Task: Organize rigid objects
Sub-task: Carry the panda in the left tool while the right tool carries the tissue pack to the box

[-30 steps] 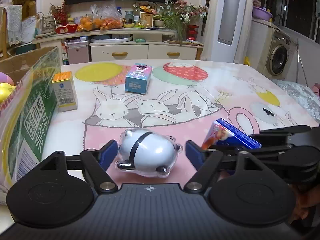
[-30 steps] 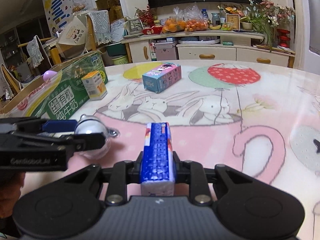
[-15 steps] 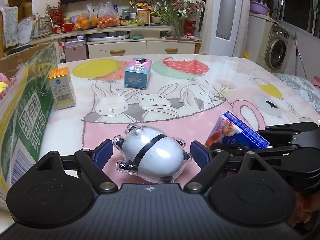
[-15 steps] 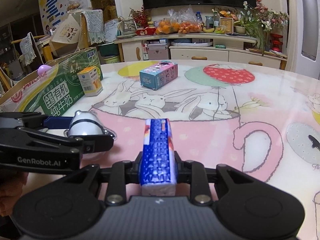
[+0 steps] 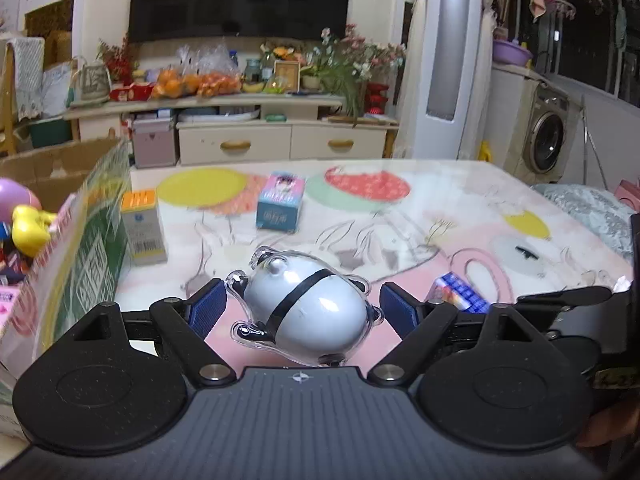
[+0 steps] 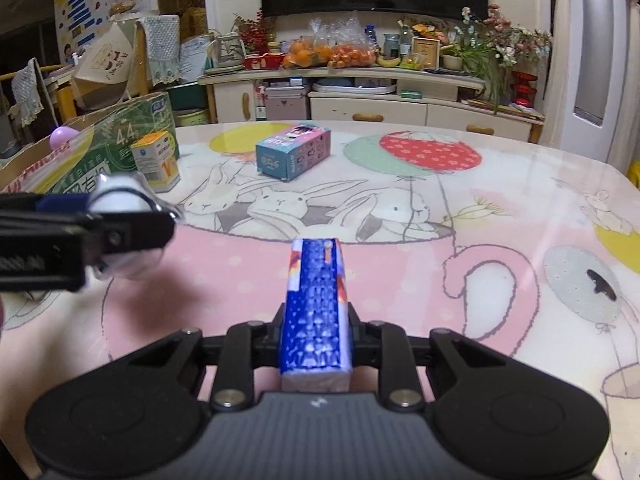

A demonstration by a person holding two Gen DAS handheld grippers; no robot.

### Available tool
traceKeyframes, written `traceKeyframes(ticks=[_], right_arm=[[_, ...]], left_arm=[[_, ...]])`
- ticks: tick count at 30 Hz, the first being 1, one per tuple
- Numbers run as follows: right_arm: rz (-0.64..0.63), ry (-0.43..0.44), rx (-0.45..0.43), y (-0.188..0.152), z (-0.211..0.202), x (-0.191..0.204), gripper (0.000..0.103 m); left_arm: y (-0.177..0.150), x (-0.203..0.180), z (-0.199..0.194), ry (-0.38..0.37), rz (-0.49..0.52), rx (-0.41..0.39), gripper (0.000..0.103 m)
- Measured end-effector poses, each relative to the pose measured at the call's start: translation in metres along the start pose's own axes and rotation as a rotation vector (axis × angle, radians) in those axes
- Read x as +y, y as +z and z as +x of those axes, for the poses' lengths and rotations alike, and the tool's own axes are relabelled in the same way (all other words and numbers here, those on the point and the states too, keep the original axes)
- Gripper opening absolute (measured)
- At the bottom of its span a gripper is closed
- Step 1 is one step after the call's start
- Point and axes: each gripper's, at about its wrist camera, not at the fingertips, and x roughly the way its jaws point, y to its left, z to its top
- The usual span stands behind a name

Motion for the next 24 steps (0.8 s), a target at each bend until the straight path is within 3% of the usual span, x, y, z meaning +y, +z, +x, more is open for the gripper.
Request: traceKeyframes(ticks=[9, 24], right_arm=[[0.032, -0.007, -0.009, 0.007, -0.012, 0.001, 0.022], [0.023, 0.010, -0.042, 0.032, -0.031, 0.016, 0.022]], left_arm=[[0.018, 0.004, -0.020, 0.019, -0.002, -0.011, 0.103], [0.056, 0.028, -0.040, 0.164, -0.009, -0.033, 0.103]])
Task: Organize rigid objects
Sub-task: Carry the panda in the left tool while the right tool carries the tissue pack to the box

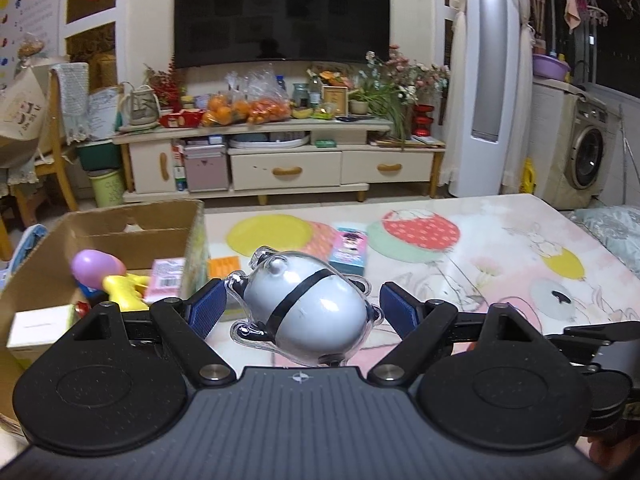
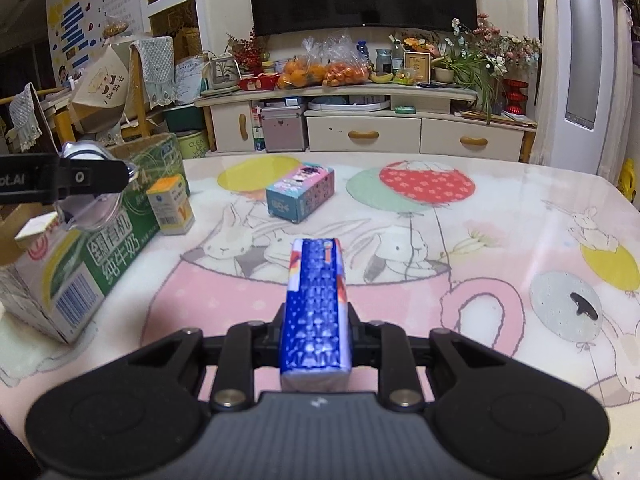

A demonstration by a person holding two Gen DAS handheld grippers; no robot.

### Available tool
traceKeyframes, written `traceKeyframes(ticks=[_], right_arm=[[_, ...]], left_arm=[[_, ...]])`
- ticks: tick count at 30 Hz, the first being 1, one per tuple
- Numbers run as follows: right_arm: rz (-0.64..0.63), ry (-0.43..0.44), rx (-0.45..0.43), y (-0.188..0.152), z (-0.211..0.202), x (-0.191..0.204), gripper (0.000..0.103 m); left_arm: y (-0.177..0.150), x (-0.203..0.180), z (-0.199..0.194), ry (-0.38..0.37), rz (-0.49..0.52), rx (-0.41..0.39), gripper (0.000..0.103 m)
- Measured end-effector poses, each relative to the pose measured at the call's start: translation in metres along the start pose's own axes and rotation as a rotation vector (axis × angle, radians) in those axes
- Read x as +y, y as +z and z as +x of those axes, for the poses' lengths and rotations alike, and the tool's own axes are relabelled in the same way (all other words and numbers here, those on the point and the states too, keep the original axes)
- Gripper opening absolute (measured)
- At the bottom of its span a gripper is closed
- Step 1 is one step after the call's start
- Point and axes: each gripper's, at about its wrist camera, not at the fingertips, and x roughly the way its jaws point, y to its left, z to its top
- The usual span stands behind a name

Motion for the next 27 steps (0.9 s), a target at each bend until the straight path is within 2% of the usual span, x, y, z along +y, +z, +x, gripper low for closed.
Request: traceKeyframes(ticks=[8, 27], right_arm=[[-0.035, 0.032, -0.026, 0.016, -0.008, 0.021, 0.022], [-0.093, 0.125, -0.086, 0.047, -0.016, 0.072, 0.022]], left_arm=[[0.010, 0.014, -0.004, 0.063, -0.014, -0.013, 0.103], [0.028, 0.048, -0.019, 0.155, -0.083, -0.047, 0.103]])
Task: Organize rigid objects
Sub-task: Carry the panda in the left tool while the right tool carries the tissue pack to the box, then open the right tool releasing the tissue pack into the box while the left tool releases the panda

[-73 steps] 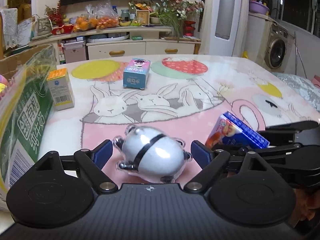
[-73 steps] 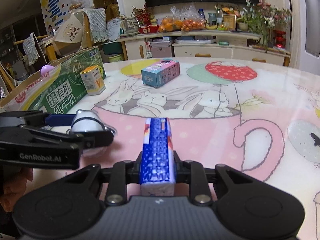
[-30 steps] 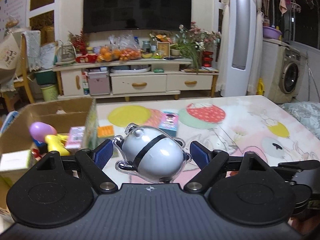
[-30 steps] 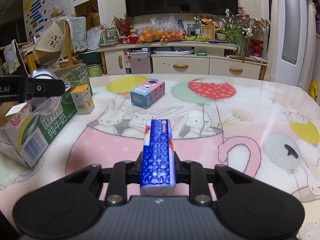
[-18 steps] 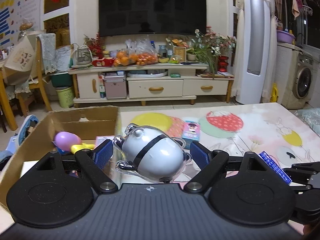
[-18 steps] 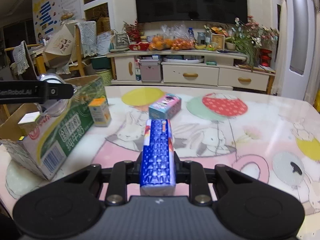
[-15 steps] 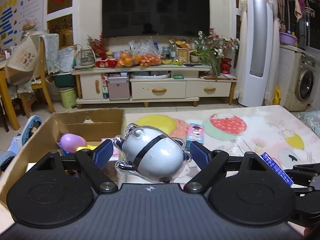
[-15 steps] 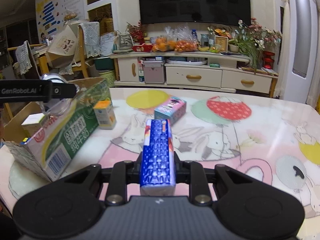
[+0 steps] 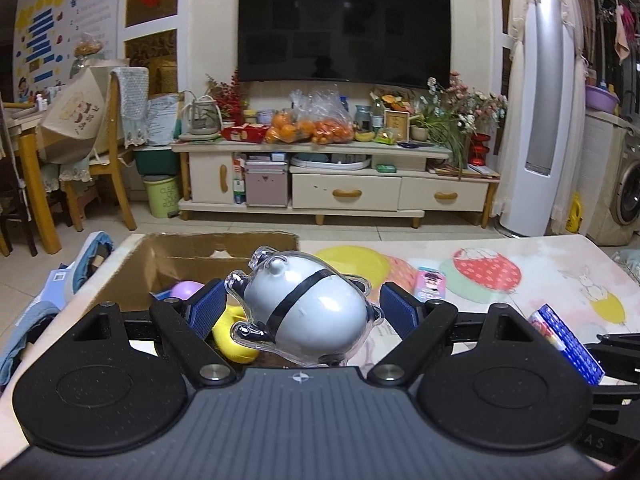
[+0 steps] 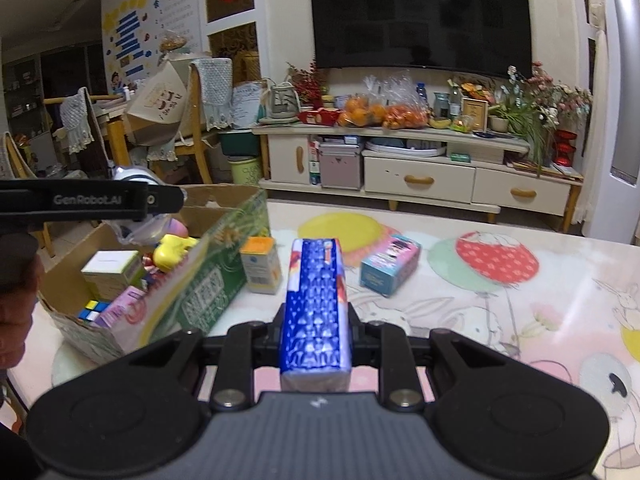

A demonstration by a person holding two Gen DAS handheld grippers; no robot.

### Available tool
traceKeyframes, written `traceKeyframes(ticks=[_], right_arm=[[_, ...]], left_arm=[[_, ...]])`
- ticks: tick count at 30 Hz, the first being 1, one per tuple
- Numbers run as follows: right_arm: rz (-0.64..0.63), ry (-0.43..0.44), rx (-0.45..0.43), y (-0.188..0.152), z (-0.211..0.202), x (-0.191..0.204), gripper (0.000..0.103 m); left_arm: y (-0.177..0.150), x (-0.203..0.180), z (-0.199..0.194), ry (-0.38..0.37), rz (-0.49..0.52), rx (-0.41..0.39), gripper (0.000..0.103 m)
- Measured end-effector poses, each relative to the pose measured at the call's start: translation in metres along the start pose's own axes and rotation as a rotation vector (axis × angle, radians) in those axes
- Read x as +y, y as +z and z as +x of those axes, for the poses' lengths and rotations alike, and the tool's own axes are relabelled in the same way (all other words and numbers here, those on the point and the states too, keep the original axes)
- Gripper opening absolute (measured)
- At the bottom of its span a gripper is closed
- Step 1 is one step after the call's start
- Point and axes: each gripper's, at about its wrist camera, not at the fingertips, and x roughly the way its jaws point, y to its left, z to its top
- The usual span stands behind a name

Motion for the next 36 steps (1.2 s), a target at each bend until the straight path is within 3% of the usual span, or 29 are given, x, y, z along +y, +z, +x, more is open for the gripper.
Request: traceKeyframes(ticks=[22, 36], right_arm=[[-0.085, 0.174, -0.057, 0.045, 0.035, 0.076, 0.022], [-0.129, 0.259, -0.037, 0.052, 0.080, 0.117, 0.022]], left_arm=[[0.022, 0.045, 0.009, 0.075, -0.099, 0.000, 0.103], [0.023, 0.076, 0.025, 0.136, -0.196, 0.041, 0.103]])
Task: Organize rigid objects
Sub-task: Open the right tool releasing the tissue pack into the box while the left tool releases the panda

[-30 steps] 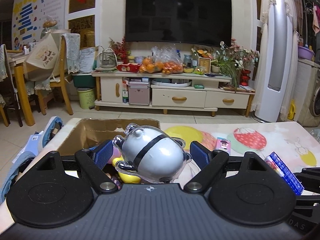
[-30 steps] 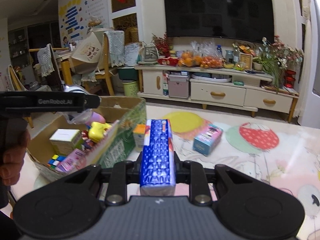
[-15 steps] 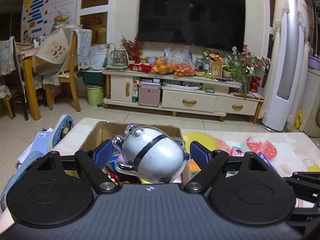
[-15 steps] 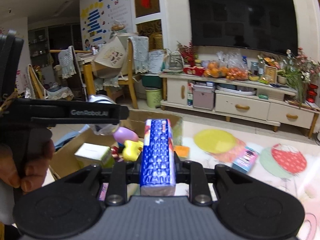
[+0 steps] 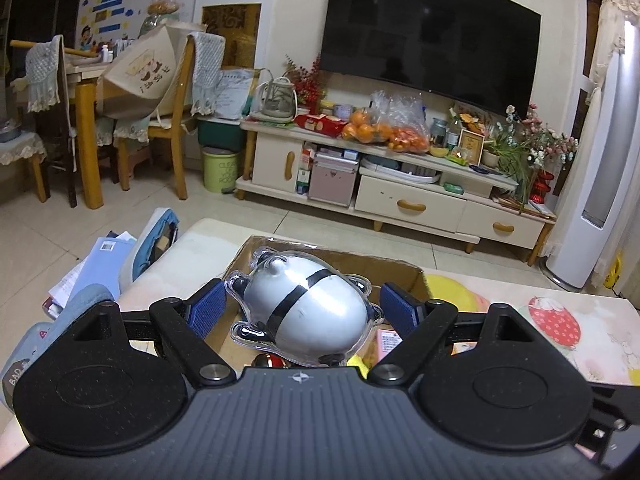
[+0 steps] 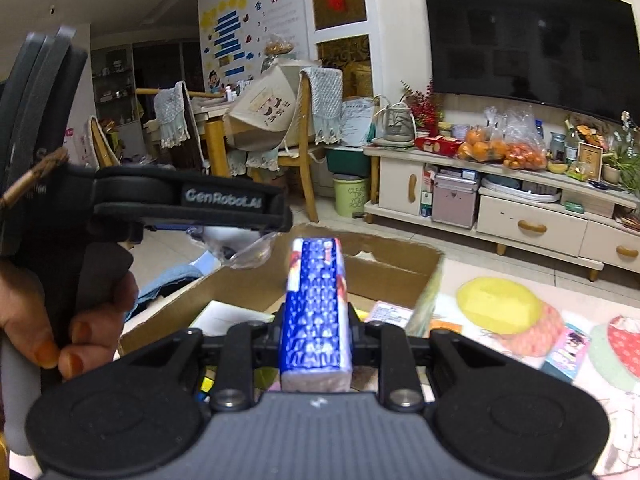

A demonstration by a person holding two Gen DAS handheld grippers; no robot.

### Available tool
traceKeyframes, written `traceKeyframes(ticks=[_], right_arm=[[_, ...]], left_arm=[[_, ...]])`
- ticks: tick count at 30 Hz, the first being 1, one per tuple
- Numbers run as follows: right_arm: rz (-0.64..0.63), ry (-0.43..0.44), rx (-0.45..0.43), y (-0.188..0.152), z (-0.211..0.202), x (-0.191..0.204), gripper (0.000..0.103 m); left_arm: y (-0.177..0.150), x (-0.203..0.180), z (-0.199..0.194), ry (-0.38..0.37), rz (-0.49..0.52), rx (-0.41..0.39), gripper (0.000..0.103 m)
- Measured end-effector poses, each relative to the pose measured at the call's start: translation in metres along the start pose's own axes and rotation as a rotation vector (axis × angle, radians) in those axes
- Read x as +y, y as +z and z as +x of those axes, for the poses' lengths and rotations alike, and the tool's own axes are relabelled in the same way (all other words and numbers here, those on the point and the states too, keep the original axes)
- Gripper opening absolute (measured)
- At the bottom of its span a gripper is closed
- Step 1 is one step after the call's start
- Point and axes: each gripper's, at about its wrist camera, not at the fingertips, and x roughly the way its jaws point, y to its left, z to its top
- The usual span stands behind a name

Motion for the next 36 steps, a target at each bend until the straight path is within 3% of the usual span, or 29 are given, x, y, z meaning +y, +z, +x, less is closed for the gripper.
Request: traceKeyframes(ticks=[11, 13, 14, 16, 36], right_arm=[[-0.002, 0.029, 0.064, -0.011, 0.032, 0.003, 0.024], [-0.008, 0.022, 0.076, -0.013, 0.035, 0.004, 0.040], [-0.006, 0.016, 0.073, -0.014, 0.034, 0.004, 0.058], [0.003, 0.017, 0.049, -0.016, 0.027, 0.004, 0.067], [0.049, -0.098, -0.068, -0.024, -0.020, -0.019, 0.083]], left_arm=[[-0.005, -0.002, 0.007, 0.069, 0.010, 0.049, 0.103], [-0.006, -0.003, 0.007, 0.075, 0.017, 0.063, 0.103], [-0.006, -0.003, 0.007, 0.076, 0.022, 0.068, 0.103], [-0.006, -0.007, 0.003, 0.085, 0.038, 0.063, 0.103], [-0.006, -0.015, -0.002, 0.066, 0.124, 0.034, 0.103]])
